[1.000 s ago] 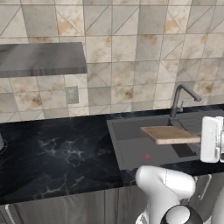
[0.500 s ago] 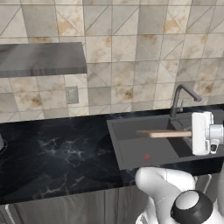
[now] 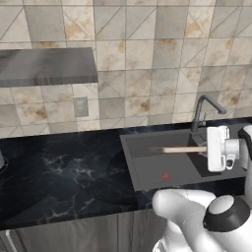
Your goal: Move the cutting board and knife to the sink. Then move spray from the cabinet to the counter.
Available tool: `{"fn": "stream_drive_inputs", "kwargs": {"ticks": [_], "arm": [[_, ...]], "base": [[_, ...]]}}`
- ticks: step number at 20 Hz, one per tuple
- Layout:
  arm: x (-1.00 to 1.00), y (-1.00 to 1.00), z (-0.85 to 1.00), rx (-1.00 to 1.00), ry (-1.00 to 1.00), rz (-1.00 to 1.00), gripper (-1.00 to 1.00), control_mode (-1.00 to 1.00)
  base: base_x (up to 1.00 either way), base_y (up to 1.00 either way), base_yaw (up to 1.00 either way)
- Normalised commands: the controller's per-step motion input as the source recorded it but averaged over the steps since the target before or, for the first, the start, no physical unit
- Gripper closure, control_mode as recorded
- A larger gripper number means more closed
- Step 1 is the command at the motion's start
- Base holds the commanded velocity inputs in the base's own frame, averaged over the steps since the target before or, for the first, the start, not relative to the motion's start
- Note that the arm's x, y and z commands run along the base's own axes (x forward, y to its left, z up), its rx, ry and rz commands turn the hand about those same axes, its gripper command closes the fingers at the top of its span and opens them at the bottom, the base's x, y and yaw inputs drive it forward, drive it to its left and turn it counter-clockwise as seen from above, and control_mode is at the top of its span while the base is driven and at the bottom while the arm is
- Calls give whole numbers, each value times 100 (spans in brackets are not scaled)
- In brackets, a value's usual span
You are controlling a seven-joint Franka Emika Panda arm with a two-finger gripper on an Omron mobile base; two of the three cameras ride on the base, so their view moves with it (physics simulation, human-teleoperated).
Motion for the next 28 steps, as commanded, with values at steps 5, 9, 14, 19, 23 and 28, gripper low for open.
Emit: {"fn": "stream_drive_inputs", "kwargs": {"ticks": [5,9,14,19,23,28], "arm": [[38,-13,-21,8,0,9,100,-100],[26,-24,-17,11,0,20,100,-100],[27,-22,-16,3,0,20,100,-100],[31,-10,-17,0,0,12,100,-100],[28,0,-20,0,0,4,100,-100],[26,0,-22,2,0,0,100,-100]], "base": [[0,0,0],[0,0,0],[0,0,0],[0,0,0],[0,0,0],[0,0,0]]}}
